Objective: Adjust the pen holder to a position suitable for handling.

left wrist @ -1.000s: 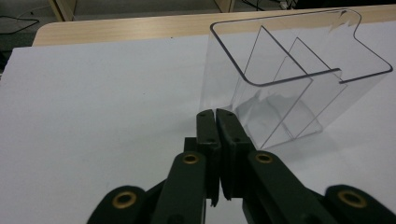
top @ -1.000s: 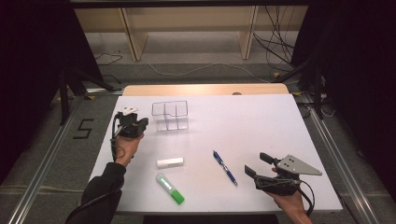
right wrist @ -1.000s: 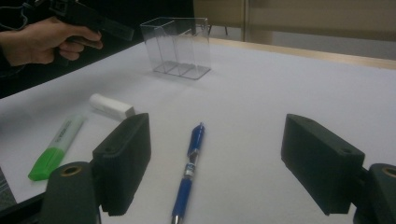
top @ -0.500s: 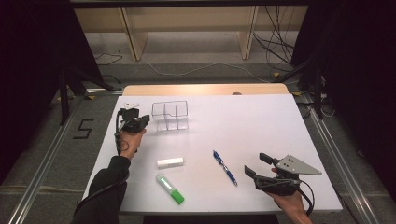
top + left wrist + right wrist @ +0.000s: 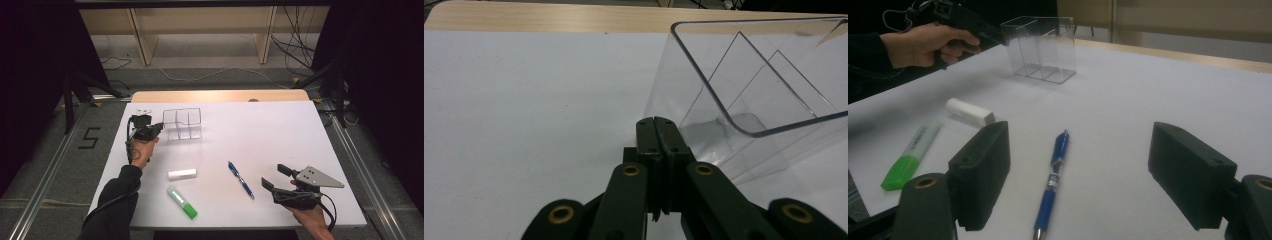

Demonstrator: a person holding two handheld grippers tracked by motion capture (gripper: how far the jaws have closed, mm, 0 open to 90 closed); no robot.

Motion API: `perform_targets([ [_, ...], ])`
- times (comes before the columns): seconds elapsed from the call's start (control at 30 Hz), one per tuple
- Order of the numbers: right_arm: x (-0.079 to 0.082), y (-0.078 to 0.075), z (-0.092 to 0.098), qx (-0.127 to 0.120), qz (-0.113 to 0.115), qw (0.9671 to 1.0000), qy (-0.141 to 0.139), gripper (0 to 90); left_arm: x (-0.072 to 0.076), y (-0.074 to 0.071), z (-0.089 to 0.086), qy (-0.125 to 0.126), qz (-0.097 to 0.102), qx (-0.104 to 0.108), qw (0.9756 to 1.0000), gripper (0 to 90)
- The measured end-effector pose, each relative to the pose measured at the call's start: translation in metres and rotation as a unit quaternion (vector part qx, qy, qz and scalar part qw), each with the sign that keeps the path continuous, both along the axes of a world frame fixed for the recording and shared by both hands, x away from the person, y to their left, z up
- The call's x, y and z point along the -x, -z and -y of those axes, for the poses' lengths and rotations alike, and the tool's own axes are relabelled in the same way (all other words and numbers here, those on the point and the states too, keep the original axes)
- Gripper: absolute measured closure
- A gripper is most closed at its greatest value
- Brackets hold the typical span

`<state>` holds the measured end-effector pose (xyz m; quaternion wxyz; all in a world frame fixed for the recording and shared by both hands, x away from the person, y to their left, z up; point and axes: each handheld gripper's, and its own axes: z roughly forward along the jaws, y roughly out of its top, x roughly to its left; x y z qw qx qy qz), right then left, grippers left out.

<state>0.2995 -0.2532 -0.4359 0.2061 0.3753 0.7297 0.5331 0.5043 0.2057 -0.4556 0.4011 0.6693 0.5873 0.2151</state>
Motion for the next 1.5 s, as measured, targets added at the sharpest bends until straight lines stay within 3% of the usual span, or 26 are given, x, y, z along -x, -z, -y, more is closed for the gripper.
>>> perform_targets([
  [0.4,0.000,0.000,-0.001,0.002,-0.001,1.0000,-0.002,25.7,-0.010,0.006,0.008,-0.006,-0.006,0.007,0.9999,89.5],
  [0.9,0.000,0.000,-0.001,0.002,-0.002,1.0000,-0.003,25.7,-0.021,0.004,0.024,0.002,-0.005,0.004,1.0000,89.5],
  [1.5,0.000,0.000,0.000,0.003,-0.003,1.0000,-0.005,25.6,-0.031,0.001,0.055,0.027,-0.002,-0.006,0.9996,89.5],
])
